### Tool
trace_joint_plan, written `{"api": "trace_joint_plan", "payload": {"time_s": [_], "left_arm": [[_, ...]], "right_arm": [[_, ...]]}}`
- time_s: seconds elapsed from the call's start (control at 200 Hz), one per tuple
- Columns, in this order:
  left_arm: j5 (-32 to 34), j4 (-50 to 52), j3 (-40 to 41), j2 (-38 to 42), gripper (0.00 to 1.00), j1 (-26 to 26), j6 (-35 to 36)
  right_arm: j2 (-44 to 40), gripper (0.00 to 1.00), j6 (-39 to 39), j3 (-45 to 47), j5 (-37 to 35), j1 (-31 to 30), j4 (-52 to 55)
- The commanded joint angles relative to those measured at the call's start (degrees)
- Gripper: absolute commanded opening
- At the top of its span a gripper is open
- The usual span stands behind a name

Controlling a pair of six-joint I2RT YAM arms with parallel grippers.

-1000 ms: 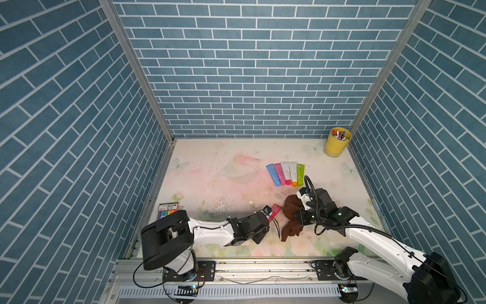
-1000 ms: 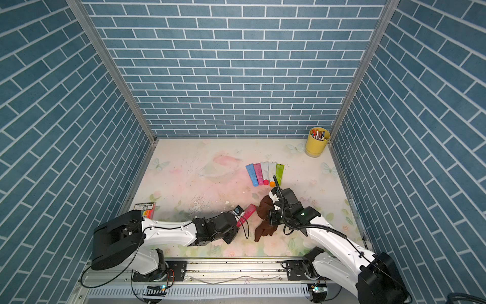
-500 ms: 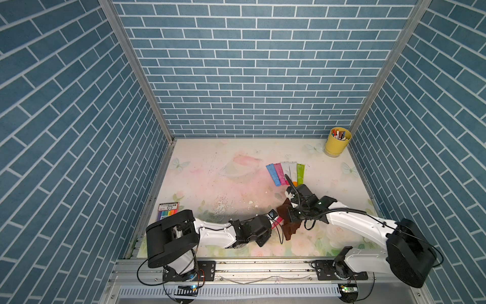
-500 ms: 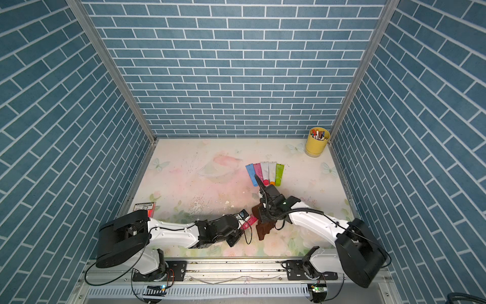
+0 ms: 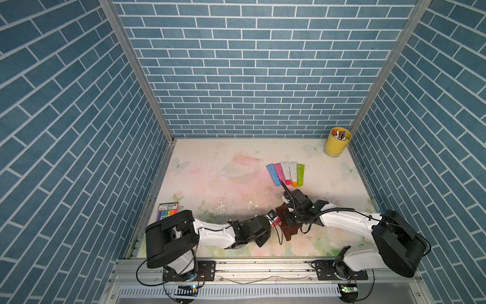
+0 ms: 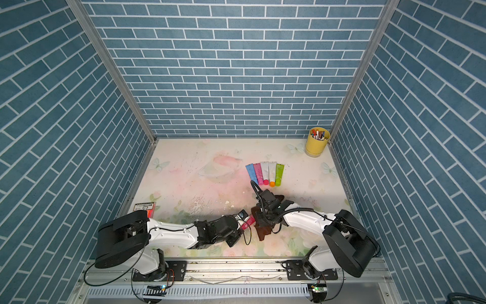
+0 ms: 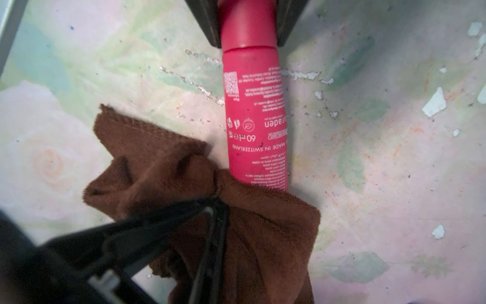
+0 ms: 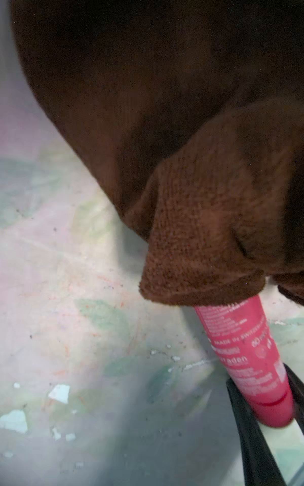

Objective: Wipe the surface of the toothpaste tube
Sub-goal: Wipe the dirt from the toothpaste tube.

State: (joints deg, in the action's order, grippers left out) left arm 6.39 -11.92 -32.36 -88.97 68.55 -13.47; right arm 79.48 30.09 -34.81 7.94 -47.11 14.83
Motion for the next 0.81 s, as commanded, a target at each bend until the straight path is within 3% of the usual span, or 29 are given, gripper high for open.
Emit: {"api": "trace_joint_plan", "payload": {"time_s": [0.0, 0.35, 0.485, 0.8], "left_arm": [[0.63, 0.46, -0.07, -0.26, 0.04, 0.09, 0.41], [-0.15, 0.50, -0.69, -1.60, 0.02, 0.10, 0.91], [-0.50, 0.50, -0.78, -1.89, 0.01, 0.11, 1.06], [-0.46, 0.15, -0.04, -0.78, 0.00, 0.10, 0.95]], "right_arm": [[0.93, 0.00, 2.94, 3.33, 12.53, -3.59, -3.24], [-1.35, 0.00, 4.83, 2.54, 18.30, -5.17, -12.11], [-1.53, 0.00, 3.67, 2.54, 13.39, -4.20, -9.54], [-2.92, 0.00, 0.07, 1.35, -0.20, 10.05, 2.32]]}}
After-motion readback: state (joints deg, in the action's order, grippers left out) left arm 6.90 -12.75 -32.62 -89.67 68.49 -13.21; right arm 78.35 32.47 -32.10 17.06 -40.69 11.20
